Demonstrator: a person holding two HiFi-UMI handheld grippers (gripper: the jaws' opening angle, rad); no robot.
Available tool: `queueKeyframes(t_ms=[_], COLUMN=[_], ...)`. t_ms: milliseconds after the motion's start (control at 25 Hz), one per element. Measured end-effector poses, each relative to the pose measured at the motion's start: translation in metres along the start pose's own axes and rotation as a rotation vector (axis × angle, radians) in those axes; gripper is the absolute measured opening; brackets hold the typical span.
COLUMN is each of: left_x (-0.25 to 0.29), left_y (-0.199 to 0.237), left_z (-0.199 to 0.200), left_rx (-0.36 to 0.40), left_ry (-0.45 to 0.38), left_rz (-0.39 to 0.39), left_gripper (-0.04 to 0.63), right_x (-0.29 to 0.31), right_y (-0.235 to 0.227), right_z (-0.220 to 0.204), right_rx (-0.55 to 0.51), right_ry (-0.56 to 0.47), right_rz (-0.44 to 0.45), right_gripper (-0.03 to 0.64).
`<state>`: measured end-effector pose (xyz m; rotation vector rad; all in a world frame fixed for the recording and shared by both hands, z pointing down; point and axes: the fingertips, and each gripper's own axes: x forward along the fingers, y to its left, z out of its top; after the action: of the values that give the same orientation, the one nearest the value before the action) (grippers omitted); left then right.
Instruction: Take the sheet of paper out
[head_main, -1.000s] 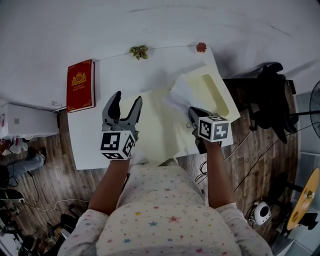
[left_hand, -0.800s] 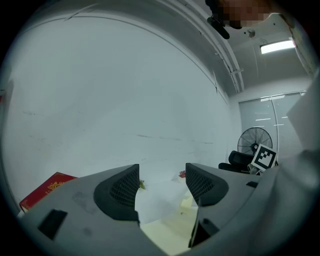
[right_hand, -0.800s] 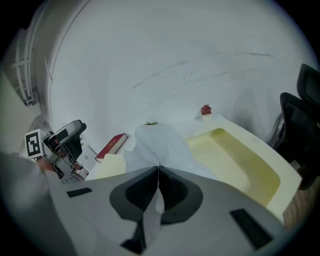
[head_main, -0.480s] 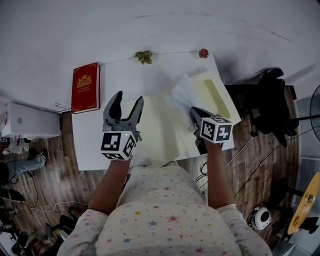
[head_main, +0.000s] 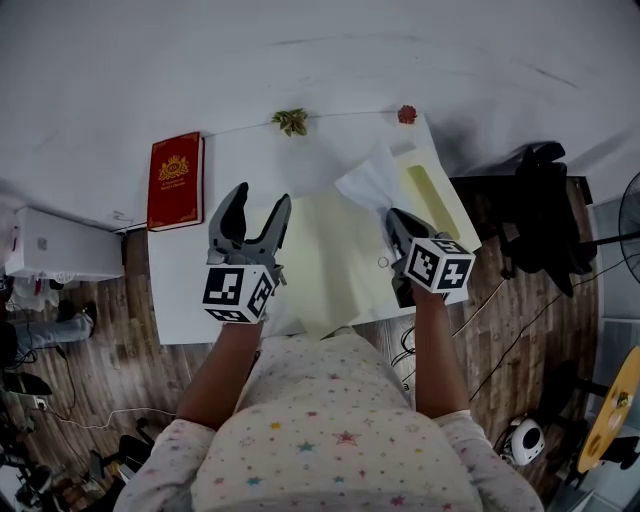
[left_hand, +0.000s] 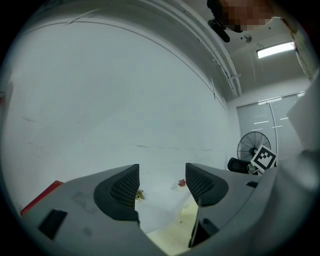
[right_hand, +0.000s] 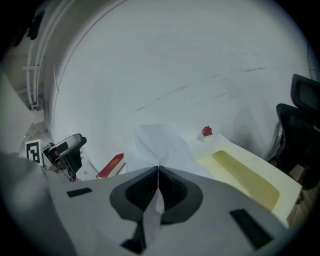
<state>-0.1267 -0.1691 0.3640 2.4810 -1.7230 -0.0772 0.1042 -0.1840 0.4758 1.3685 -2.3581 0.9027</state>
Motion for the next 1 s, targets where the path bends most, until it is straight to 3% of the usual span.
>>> queueKeyframes(t_ms=[600,1000], left_x=[0.003,0.002], left_y=[-0.013,-0.019], left_z=[0.022,0.035], left_rx=[-0.014,-0.019], left_ry=[-0.041,-0.069], left_rz=[-0.04,-0.067], left_gripper=[0.279,0.205], right_x=[-0.028,-0.047], right_y=[0.012,0.021], right_z=[0.055,0.08], right_rx=[-0.048,-0.062], right_ry=[-0.218,-0.304], right_rz=[0.007,-0.003], right_gripper=[0.003,0.003])
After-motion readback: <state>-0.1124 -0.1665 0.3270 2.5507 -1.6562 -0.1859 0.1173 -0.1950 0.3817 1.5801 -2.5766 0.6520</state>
